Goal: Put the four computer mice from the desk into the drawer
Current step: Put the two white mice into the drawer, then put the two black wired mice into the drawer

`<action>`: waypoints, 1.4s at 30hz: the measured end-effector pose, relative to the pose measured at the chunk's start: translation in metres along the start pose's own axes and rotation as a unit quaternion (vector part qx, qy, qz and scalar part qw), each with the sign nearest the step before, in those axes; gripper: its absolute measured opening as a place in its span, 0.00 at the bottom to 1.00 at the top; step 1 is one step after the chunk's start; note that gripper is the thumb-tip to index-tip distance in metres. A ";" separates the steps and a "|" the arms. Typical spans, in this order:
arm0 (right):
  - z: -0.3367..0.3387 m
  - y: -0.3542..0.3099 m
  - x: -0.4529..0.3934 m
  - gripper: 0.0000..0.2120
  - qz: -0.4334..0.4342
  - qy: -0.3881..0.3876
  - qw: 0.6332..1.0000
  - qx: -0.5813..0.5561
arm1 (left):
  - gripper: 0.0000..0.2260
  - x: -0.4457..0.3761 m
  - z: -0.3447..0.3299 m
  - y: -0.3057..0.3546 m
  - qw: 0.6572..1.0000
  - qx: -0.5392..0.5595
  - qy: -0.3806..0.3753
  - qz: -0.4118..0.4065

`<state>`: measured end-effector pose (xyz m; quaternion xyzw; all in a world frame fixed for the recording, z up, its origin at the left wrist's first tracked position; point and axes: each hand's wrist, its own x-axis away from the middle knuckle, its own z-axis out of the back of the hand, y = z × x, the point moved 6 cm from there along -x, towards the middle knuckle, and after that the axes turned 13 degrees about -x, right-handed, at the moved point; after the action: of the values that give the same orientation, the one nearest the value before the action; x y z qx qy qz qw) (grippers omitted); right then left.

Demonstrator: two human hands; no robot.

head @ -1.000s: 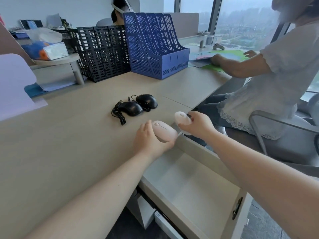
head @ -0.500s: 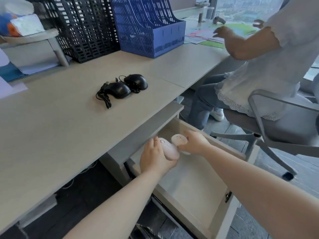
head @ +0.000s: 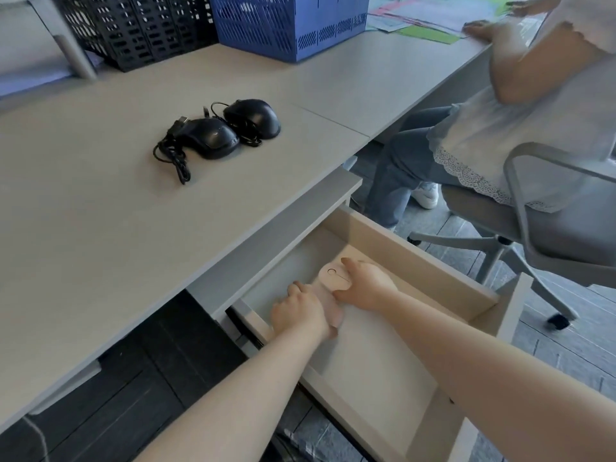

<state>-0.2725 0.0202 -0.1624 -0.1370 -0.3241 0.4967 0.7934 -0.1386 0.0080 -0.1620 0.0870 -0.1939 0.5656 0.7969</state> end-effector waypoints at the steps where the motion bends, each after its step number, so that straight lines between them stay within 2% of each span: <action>1: 0.000 0.001 -0.001 0.35 0.004 0.002 1.000 0.001 | 0.41 -0.002 -0.002 0.000 1.000 -0.009 -0.005 -0.001; 7: -0.002 0.003 -0.003 0.37 0.014 0.001 1.000 -0.011 | 0.39 -0.004 -0.005 -0.001 1.000 0.011 0.008 0.003; 9: -0.002 0.004 -0.001 0.37 0.013 0.004 1.000 -0.023 | 0.42 -0.003 -0.004 -0.002 0.999 0.034 0.019 0.001; 13: 0.004 -0.001 0.006 0.26 0.023 0.023 0.999 -0.003 | 0.51 0.002 0.003 -0.003 0.998 0.053 0.021 -0.008; 15: 0.017 -0.005 0.013 0.21 0.024 0.045 0.999 0.007 | 0.51 0.009 0.011 -0.003 0.998 0.055 0.010 -0.021; 17: 0.034 -0.010 0.020 0.19 0.028 0.072 0.997 -0.009 | 0.45 0.017 0.026 -0.004 0.998 0.054 0.013 -0.035; 20: 0.065 -0.026 0.031 0.15 0.048 0.119 0.991 -0.034 | 0.23 0.028 0.062 -0.009 0.997 0.046 0.042 -0.053; 22: 0.085 -0.043 0.038 0.13 0.069 0.142 0.986 -0.048 | 0.14 0.038 0.090 -0.013 0.993 0.056 0.071 -0.070; 27: 0.120 -0.097 0.064 0.11 0.141 0.222 0.959 -0.105 | 0.09 0.065 0.172 -0.034 0.957 0.145 0.228 -0.109; 30: 0.130 -0.130 0.068 0.12 0.191 0.261 0.939 -0.115 | 0.14 0.069 0.203 -0.061 0.930 0.179 0.309 -0.090; 33: 0.129 -0.156 0.057 0.15 0.205 0.253 0.939 -0.113 | 0.24 0.057 0.212 -0.094 0.923 0.131 0.359 -0.033; 35: 0.125 -0.170 0.045 0.19 0.211 0.238 0.943 -0.102 | 0.33 0.039 0.209 -0.114 0.938 0.092 0.334 0.009; 37: 0.125 -0.183 0.031 0.23 0.206 0.231 0.945 -0.107 | 0.40 0.020 0.205 -0.133 0.949 0.097 0.296 0.041; 42: 0.129 -0.205 -0.012 0.28 0.180 0.222 0.948 -0.140 | 0.44 -0.023 0.209 -0.158 0.954 0.146 0.254 0.069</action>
<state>-0.2166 -0.1005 0.0409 -0.4100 -0.1764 0.5381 0.7150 -0.0417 -0.1411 0.0319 0.0426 0.0943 0.6448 0.7573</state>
